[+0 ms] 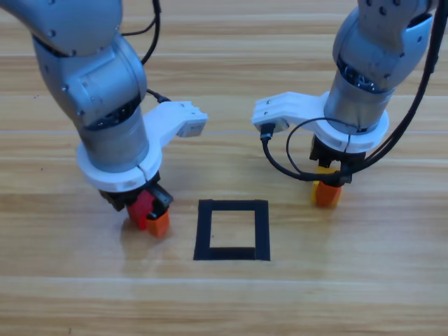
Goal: Stack the blocks in the rectangular block: red at the bottom, yellow in the middle, green on top
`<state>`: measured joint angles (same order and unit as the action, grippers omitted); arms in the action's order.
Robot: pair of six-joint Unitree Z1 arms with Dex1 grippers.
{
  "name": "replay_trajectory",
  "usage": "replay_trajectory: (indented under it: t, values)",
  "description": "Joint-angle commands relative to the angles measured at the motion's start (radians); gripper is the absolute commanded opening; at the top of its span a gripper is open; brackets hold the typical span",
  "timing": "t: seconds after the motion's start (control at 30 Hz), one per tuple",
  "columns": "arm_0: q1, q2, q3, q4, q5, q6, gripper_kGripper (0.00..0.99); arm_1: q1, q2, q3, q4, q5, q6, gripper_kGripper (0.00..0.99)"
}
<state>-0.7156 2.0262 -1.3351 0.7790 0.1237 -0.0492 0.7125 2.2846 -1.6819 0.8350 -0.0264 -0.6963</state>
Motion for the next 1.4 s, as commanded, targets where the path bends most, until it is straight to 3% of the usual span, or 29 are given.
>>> replay_trajectory:
  t: [0.03, 0.13, 0.43, 0.77, 0.87, 1.07, 1.27, 1.33, 1.4]
  values:
    - [0.015, 0.048, -0.026, 0.003, 0.014, 0.025, 0.933, -0.015, 0.092, -0.048, 0.076, -0.021, 0.003, 0.391]
    - [0.015, 0.049, -0.032, -0.003, 0.014, 0.035, 0.933, -0.015, 0.099, -0.071, 0.104, -0.009, 0.046, 0.0]
    - [0.028, 0.066, -0.039, -0.012, 0.014, 0.046, 0.94, -0.025, -0.024, 0.004, 0.15, 0.123, 0.411, 0.0]
    - [0.051, 0.075, -0.019, -0.038, 0.01, 0.055, 0.904, -0.03, -0.135, 0.084, 0.122, 0.135, 0.541, 0.0]
    - [0.061, 0.08, -0.004, -0.056, 0.002, 0.06, 0.877, -0.03, -0.186, 0.123, 0.122, 0.191, 0.58, 0.0]
    - [0.076, 0.097, 0.019, -0.084, -0.018, 0.071, 0.844, -0.022, -0.278, 0.183, 0.118, 0.189, 0.804, 0.0]
    - [0.082, 0.1, 0.031, -0.099, -0.03, 0.071, 0.724, 0.071, -0.387, 0.237, 0.113, 0.014, 1.066, 0.0]
    - [0.082, 0.097, 0.034, -0.11, -0.041, 0.071, 0.588, 0.071, -0.433, 0.301, 0.042, 0.02, 1.101, 0.0]
    - [0.082, 0.103, 0.024, -0.11, -0.041, 0.065, 0.365, 0.071, -0.462, 0.354, -0.016, 0.019, 1.1, 0.0]
